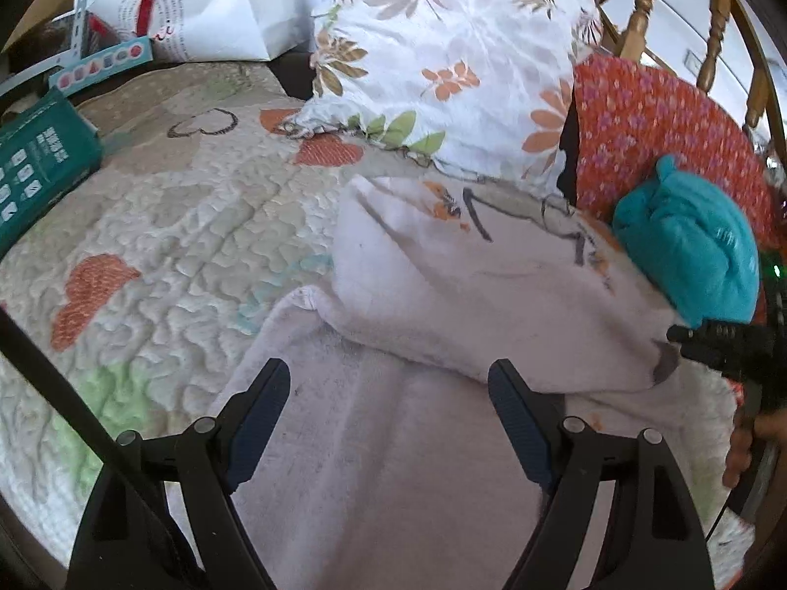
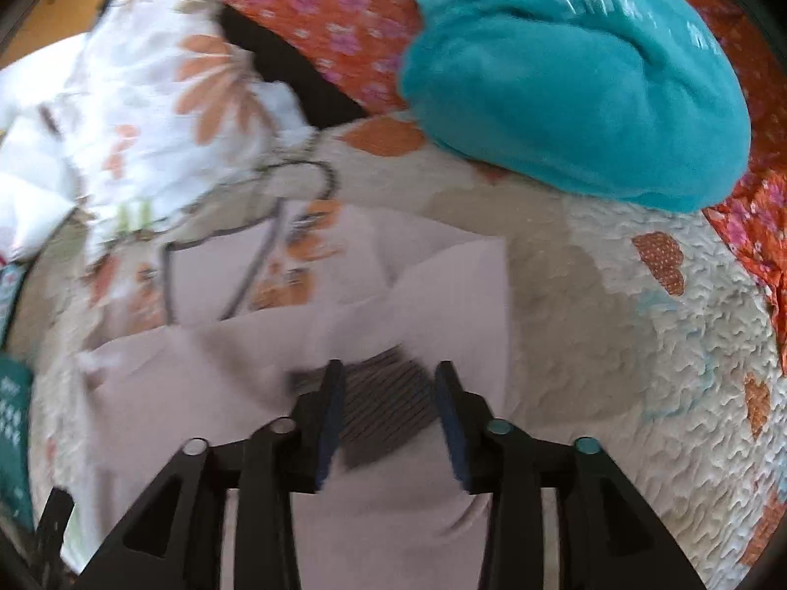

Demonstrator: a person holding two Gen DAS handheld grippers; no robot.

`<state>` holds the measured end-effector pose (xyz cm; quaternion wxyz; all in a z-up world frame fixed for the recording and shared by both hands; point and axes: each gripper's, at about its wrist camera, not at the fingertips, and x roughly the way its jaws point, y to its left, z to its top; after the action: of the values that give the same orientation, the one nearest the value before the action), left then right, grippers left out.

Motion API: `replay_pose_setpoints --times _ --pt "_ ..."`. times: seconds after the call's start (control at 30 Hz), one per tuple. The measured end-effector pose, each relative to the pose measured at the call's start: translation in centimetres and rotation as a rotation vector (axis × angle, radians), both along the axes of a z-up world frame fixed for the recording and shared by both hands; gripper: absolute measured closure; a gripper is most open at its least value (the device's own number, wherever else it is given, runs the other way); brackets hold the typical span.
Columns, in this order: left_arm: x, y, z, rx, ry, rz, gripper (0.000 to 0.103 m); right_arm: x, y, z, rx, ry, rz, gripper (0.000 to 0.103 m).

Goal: Fold small clothes

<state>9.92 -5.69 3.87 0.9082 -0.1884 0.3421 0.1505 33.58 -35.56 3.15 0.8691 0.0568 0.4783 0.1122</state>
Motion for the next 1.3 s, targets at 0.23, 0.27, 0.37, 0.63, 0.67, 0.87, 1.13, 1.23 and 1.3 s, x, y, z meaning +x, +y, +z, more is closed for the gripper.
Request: replay_pose_setpoints --times 0.23,0.27,0.37,0.63,0.67,0.87,1.13,1.23,1.3 --pt "-0.3 0.9 -1.0 0.019 -0.003 -0.016 0.021 -0.6 0.5 -1.7 0.046 0.059 0.143 0.094" --pt "-0.5 1.3 -0.9 0.013 -0.012 -0.003 0.021 -1.1 0.0 -1.3 0.025 0.038 0.129 0.094" --pt "-0.8 2.4 -1.0 -0.038 -0.022 0.035 0.021 -1.5 -1.6 -1.4 -0.157 0.016 0.037 0.091" --pt "-1.1 4.3 -1.7 -0.163 -0.013 0.076 0.021 -2.9 3.3 4.3 -0.121 -0.149 0.079 0.064" --pt "-1.1 4.4 -1.7 -0.172 -0.013 0.073 0.021 -2.7 5.7 4.4 -0.071 -0.126 0.181 0.064" --pt "-1.3 4.4 -1.4 -0.186 -0.039 0.069 0.021 -2.1 21.6 1.1 0.030 0.069 0.603 0.066" --pt "-1.2 5.0 -1.2 -0.188 -0.066 0.060 0.021 0.5 34.2 -1.7 -0.088 0.085 0.646 0.032" --pt "-1.1 5.2 -1.2 -0.178 -0.066 0.066 0.021 0.2 33.3 0.6 -0.089 0.065 0.627 0.035" --pt "-1.2 5.1 -1.1 -0.162 -0.071 0.068 0.021 -0.6 30.8 2.5 -0.037 0.034 0.591 0.035"
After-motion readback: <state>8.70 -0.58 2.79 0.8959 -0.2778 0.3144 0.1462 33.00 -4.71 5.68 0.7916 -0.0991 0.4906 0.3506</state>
